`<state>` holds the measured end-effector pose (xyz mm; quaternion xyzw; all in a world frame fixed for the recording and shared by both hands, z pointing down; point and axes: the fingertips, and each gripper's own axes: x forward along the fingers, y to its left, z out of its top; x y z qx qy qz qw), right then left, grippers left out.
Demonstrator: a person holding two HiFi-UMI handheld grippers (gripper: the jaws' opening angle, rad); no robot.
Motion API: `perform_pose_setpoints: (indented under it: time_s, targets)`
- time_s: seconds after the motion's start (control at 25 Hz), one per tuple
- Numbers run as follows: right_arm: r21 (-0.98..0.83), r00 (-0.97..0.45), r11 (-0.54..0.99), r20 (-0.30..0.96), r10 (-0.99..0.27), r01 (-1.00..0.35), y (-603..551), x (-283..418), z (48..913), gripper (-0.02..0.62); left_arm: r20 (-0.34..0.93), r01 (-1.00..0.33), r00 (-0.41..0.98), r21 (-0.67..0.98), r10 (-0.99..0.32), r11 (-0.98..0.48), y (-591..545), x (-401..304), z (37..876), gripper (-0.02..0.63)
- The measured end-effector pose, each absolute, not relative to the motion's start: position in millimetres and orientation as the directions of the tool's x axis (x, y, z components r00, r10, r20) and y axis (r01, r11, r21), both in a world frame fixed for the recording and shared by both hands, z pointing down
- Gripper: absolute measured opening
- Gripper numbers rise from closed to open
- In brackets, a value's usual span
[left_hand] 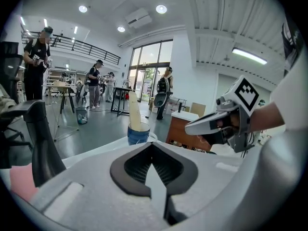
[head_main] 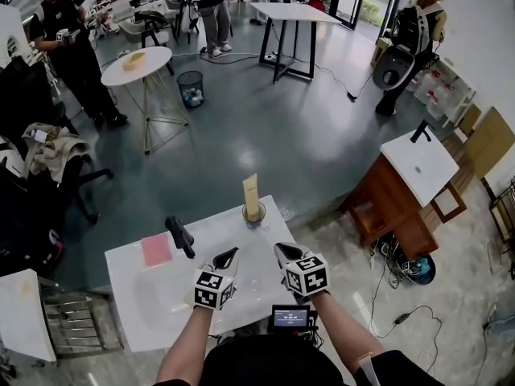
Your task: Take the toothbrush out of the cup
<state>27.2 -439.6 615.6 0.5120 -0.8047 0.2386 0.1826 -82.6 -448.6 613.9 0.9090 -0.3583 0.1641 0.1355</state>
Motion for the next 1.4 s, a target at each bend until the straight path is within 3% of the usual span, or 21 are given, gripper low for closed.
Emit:
perform_pose_setpoints:
  time_s: [1.4]
  targets:
    - [-0.178,-0.519,0.509,0.522,-0.677,-0.842,-491,27,605,0.009,0.409,-0.728,0.645,0.071,-0.646,-0.682,-469,-59,611,0.009]
